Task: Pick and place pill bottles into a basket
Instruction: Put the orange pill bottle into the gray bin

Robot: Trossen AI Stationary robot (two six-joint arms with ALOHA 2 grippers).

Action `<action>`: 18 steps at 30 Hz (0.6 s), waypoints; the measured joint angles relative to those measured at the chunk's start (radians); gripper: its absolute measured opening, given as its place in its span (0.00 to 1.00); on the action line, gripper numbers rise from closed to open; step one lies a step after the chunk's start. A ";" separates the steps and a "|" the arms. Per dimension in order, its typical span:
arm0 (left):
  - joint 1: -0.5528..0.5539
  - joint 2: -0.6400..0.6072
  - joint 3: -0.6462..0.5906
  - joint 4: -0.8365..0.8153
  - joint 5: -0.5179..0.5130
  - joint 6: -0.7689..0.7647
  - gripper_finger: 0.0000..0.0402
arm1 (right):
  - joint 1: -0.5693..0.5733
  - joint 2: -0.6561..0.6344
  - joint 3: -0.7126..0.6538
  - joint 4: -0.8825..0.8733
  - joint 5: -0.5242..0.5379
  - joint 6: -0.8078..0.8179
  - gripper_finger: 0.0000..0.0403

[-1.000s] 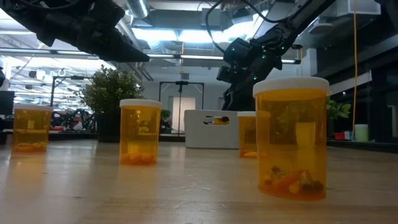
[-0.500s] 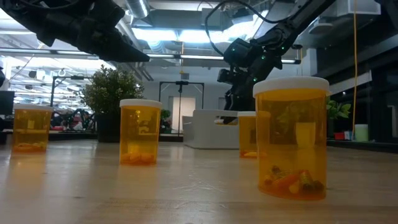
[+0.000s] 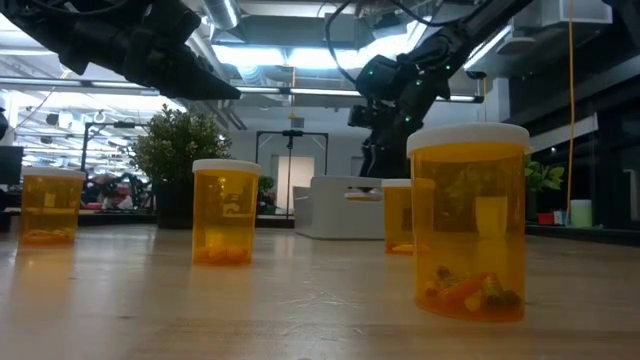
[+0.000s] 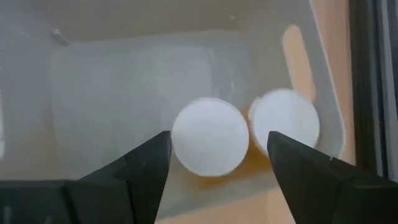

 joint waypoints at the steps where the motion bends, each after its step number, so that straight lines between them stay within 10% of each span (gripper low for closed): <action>1: 0.000 0.000 0.000 0.000 0.000 0.000 0.02 | 0.000 0.000 0.006 -0.016 0.004 0.000 0.67; 18: 0.000 0.000 0.000 0.000 0.000 0.003 0.01 | 0.061 -0.235 0.060 -0.146 0.043 0.071 0.50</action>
